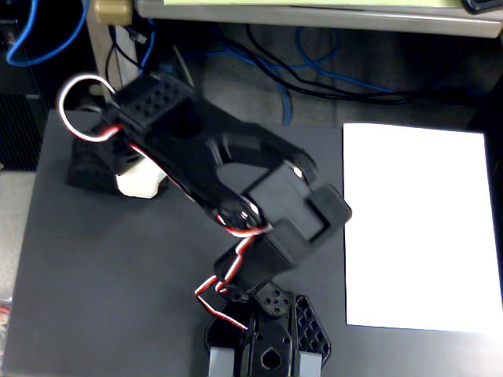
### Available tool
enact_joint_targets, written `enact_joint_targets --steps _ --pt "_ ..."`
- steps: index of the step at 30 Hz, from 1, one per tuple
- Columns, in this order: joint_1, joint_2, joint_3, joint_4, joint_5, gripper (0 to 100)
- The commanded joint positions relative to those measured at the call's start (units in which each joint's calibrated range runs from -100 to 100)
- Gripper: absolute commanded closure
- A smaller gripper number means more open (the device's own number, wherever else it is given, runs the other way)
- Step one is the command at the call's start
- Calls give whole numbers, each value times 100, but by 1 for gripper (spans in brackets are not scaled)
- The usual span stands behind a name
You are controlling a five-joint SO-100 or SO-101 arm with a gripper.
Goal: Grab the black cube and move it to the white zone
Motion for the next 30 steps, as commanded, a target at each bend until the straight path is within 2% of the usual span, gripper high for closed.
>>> enact_joint_targets --steps 1,3,5,7,11,15,18,24,27,30 --pt "-20 6 558 -609 33 92" --pt "-50 6 639 -609 33 92" --pt "-20 6 621 -601 33 99" --pt "-5 -95 422 -369 33 99" --pt "9 -104 -1736 1689 22 99" --pt "46 -104 -3060 2410 17 99" --pt "1194 -104 -3939 3276 85 99" --pt "3821 -112 -5326 4065 965 99" --pt "3976 -339 -5354 4065 1169 99" --pt "4535 -1574 -4955 4099 1526 99"
